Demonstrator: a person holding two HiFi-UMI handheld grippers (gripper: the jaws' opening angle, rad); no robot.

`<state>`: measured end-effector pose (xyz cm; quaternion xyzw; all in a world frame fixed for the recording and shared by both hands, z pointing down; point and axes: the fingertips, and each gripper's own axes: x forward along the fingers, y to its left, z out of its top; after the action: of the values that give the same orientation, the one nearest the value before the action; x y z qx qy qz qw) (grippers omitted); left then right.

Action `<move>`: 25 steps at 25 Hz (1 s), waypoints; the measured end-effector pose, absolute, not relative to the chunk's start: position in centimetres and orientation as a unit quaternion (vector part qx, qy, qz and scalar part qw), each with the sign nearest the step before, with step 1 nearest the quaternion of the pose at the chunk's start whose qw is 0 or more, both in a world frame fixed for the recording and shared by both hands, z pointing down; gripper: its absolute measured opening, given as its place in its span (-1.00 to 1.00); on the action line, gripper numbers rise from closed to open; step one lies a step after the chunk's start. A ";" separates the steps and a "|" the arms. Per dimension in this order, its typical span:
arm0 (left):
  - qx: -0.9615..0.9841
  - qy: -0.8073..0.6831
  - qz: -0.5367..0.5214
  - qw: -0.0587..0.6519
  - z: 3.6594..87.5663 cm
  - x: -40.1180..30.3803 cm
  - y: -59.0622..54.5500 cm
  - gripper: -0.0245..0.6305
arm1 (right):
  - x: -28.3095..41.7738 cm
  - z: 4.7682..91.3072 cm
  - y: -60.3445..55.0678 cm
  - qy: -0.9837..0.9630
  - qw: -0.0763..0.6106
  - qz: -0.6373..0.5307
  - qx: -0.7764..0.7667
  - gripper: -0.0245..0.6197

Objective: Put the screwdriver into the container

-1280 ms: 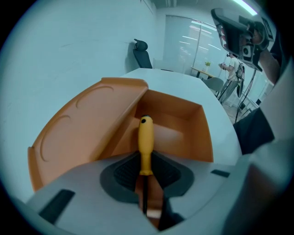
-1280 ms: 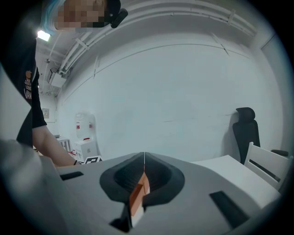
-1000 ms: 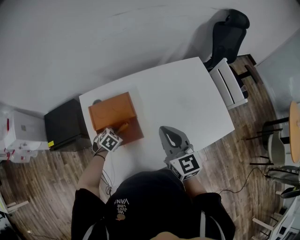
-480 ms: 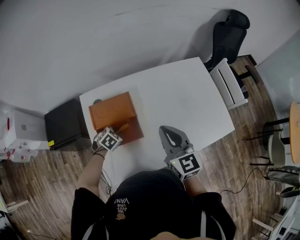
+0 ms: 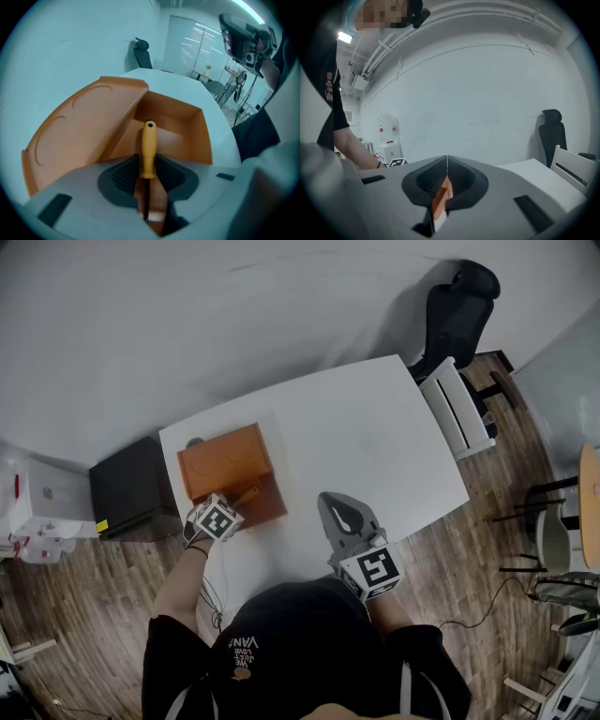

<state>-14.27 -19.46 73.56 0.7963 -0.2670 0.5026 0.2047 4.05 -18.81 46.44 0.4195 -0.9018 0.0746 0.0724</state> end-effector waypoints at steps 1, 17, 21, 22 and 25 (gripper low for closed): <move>0.796 -0.267 0.503 0.205 73.5 -14.3 -19.4 -0.64 | 4.1 46.4 -18.8 -0.902 0.072 0.075 0.420 -0.89; 0.799 -0.274 0.496 0.199 72.6 -14.6 -19.2 -0.55 | 3.7 46.3 -18.3 -0.904 0.069 0.073 0.415 -0.89; 0.801 -0.279 0.493 0.195 72.1 -14.6 -19.1 -0.55 | 3.6 46.1 -18.1 -0.906 0.068 0.071 0.413 -0.89; 0.802 -0.282 0.490 0.193 72.0 -14.6 -19.1 -0.55 | 3.5 46.0 -18.0 -0.906 0.067 0.070 0.412 -0.89; 0.805 -0.293 0.479 0.191 71.5 -14.7 -19.2 -0.55 | 3.2 45.9 -17.8 -0.907 0.066 0.069 0.410 -0.89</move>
<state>-14.67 -19.25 71.50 0.8053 -0.2933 0.4786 0.1909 3.22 -17.81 45.94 0.4097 -0.9072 0.0690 0.0658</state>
